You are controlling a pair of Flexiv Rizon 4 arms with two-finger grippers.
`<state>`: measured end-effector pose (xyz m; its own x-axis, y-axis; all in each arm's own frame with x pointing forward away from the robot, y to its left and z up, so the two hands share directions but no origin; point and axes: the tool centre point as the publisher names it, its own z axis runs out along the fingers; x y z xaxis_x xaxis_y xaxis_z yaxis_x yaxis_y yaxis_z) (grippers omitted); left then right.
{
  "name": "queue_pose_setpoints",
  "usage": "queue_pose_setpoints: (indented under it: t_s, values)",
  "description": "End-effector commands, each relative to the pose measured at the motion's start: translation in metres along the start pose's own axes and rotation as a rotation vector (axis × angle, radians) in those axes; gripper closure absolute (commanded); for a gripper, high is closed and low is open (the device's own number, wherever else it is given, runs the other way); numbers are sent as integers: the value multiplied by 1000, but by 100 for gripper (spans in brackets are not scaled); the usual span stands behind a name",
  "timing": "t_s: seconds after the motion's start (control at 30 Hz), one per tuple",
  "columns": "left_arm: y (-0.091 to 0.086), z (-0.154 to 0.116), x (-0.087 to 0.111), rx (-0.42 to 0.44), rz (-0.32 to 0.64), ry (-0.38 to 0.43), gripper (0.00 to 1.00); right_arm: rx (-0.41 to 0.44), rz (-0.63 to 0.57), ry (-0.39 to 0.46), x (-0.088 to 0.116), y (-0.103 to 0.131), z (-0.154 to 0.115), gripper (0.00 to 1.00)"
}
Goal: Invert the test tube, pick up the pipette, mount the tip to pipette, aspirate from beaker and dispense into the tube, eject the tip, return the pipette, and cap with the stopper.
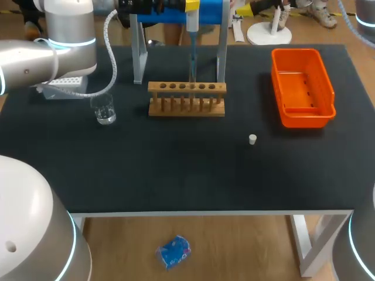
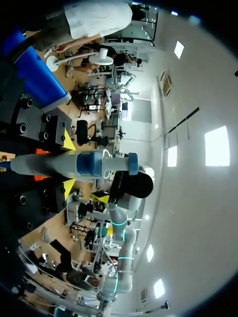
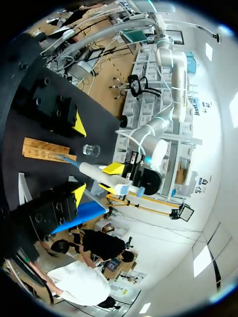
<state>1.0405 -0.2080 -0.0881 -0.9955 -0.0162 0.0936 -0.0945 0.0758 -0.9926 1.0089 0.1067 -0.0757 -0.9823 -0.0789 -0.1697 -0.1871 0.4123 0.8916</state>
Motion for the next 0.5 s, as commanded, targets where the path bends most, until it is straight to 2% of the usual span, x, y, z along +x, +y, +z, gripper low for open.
queue_pose_setpoints:
  t_s: [0.03, 0.23, 0.4, 0.5]
  values:
    - [0, 0, -1, -1, -1, 1, 100, -6, -3, 17, -6, 18, -6, 100]
    - [0, 0, -1, -1, -1, 1, 100, -64, -3, 44, -14, 42, -8, 100]
    - [0, 0, -1, -1, -1, 1, 100, -185, -15, 81, -20, 66, -9, 100]
    - [0, 0, -1, -1, -1, 1, 100, -209, -14, 80, -22, 73, -11, 100]
